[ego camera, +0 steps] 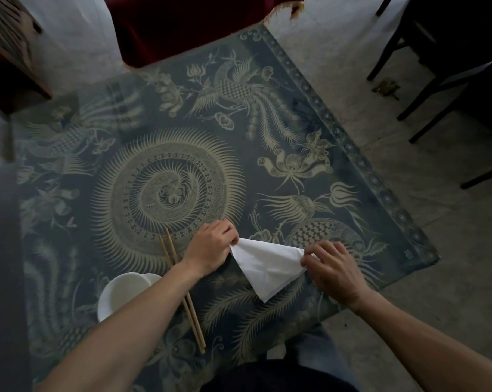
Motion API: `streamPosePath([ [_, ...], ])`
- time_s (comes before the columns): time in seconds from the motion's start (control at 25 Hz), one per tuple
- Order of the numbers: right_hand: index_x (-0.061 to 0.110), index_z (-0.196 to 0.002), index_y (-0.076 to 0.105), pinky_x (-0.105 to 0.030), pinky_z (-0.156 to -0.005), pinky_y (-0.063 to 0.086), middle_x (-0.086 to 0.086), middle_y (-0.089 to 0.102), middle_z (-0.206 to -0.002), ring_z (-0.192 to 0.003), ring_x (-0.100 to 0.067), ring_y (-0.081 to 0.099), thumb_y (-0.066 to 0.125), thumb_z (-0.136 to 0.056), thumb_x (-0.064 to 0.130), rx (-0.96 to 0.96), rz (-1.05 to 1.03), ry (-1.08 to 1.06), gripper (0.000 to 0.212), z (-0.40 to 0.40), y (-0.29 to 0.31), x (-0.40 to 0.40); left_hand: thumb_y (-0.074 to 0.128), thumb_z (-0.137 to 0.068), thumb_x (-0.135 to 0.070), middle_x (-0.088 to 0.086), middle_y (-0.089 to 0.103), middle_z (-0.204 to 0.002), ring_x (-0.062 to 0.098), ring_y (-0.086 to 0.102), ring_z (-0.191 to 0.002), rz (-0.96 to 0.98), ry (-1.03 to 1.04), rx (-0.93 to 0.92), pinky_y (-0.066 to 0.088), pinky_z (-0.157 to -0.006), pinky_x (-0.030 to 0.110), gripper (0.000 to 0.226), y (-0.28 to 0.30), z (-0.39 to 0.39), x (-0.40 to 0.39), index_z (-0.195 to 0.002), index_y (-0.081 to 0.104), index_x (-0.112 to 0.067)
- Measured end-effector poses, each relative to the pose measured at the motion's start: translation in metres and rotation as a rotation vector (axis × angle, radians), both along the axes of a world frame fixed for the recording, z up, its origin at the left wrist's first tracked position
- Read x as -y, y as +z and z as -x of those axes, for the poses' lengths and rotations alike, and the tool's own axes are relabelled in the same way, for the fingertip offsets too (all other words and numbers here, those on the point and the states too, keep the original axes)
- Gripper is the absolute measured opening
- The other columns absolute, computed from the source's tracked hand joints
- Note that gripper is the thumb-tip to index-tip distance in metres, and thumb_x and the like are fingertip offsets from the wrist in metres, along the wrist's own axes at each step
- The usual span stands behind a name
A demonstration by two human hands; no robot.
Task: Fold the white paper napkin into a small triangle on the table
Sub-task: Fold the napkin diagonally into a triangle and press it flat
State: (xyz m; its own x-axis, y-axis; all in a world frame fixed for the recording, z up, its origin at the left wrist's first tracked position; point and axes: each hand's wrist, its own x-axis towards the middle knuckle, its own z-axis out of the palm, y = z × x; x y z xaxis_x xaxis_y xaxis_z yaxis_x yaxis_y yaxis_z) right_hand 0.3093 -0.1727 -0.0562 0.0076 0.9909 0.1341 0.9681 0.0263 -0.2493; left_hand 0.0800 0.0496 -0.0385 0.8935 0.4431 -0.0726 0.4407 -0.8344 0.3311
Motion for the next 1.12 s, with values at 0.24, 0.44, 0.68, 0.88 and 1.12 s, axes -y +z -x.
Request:
streamPosePath([
  [0.24,0.017,-0.089,0.067,-0.039,-0.072,0.046,-0.005,0.067,-0.098,-0.086,-0.027,0.06,0.071,-0.079,0.015,0.011,-0.006,-0.033,0.011,0.001,-0.002,0.006,0.075,-0.076,-0.003,0.0,0.062,-0.091,0.021,0.058,-0.083,0.01,-0.071,0.02,0.051,-0.066,0.036,0.017,0.001,0.007,-0.001,-0.082,0.065,-0.015],
  [0.44,0.016,-0.088,0.065,-0.039,-0.072,0.044,-0.006,0.067,-0.101,-0.085,-0.028,0.058,0.077,-0.073,0.012,0.02,0.013,-0.06,0.02,0.0,-0.002,0.005,0.076,-0.077,-0.007,-0.001,0.064,-0.09,0.02,0.059,-0.082,0.036,-0.075,0.036,0.052,-0.063,0.036,0.013,-0.001,0.013,-0.001,-0.083,0.069,-0.017],
  [0.68,0.014,-0.089,0.065,-0.04,-0.07,0.045,-0.009,0.067,-0.101,-0.082,-0.029,0.059,0.075,-0.075,0.011,0.055,0.036,-0.041,0.018,0.0,-0.003,0.01,0.075,-0.079,-0.009,-0.002,0.066,-0.095,0.02,0.061,-0.089,0.027,-0.095,0.013,0.054,-0.067,0.037,0.013,-0.005,0.018,-0.002,-0.086,0.072,-0.018],
  [0.88,0.015,-0.087,0.065,-0.041,-0.072,0.047,-0.007,0.067,-0.101,-0.085,-0.028,0.059,0.078,-0.068,0.009,0.044,0.104,-0.092,0.024,0.006,0.002,0.017,0.071,-0.073,-0.002,0.002,0.066,-0.098,0.023,0.061,-0.091,0.002,-0.084,-0.013,0.055,-0.071,0.041,0.021,-0.003,0.021,0.0,-0.088,0.072,-0.017],
  [1.12,0.006,-0.137,0.051,-0.052,-0.107,0.039,-0.015,0.05,-0.143,-0.132,-0.033,0.045,0.069,-0.083,0.023,-0.011,0.205,-0.15,0.059,0.061,0.002,0.002,0.057,-0.088,-0.022,0.009,0.059,-0.132,0.025,0.052,-0.123,-0.036,-0.201,0.039,0.042,-0.103,0.041,0.042,-0.013,0.001,0.061,-0.129,0.057,-0.012],
])
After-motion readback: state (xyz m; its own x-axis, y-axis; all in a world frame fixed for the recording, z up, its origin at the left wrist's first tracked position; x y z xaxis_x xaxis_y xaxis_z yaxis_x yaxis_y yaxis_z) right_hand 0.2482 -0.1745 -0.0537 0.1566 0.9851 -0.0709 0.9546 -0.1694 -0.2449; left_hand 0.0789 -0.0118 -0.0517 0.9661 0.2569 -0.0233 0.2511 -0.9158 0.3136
